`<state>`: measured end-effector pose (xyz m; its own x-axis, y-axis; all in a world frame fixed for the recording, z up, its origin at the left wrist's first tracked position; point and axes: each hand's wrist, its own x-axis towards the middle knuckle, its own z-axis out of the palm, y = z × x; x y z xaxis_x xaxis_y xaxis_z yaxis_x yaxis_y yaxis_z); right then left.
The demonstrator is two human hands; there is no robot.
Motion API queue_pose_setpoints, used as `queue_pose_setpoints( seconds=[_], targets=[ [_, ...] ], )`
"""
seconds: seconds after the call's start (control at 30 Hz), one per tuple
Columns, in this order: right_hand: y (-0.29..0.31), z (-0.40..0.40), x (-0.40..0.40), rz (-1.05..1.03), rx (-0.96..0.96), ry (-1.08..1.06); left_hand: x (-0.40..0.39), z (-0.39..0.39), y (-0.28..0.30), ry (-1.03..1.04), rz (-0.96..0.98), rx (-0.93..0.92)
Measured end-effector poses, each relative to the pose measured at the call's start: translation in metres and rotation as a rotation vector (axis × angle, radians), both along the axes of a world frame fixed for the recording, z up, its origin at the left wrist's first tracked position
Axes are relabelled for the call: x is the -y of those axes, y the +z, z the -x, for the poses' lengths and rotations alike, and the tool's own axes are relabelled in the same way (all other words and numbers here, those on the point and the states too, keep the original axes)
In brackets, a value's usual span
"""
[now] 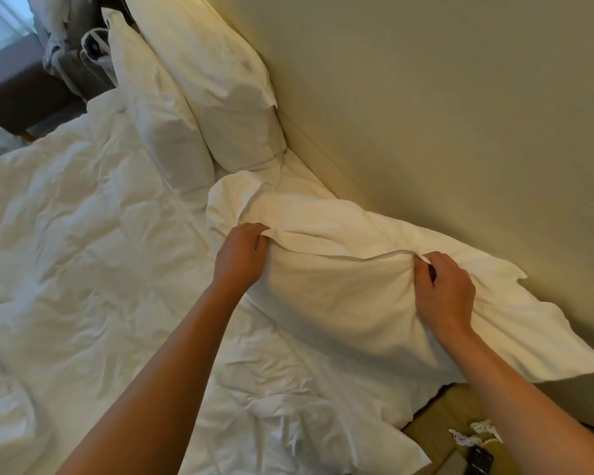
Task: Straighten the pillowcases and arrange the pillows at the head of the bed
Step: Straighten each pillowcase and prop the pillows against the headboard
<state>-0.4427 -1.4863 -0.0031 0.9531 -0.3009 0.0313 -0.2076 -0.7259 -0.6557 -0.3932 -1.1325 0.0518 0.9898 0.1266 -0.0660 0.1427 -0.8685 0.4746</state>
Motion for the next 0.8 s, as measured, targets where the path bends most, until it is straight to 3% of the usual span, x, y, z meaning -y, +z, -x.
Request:
queue_pose_setpoints(
  seconds=[0.23, 0.47, 0.63, 0.8],
  targets=[
    [0.043, 0.015, -0.004, -0.074, -0.017, 0.001, -0.006, -0.008, 0.012, -0.082, -0.026, -0.037],
    [0.069, 0.047, -0.022, 0.030, -0.060, 0.031, -0.028, -0.034, 0.022, -0.194, 0.071, -0.017],
    [0.083, 0.057, -0.049, 0.052, -0.064, -0.127, -0.054, -0.062, 0.041, -0.294, 0.171, 0.025],
    [0.115, 0.053, -0.082, 0.095, 0.056, -0.252, -0.077, -0.093, 0.069, -0.423, 0.094, 0.113]
  ],
)
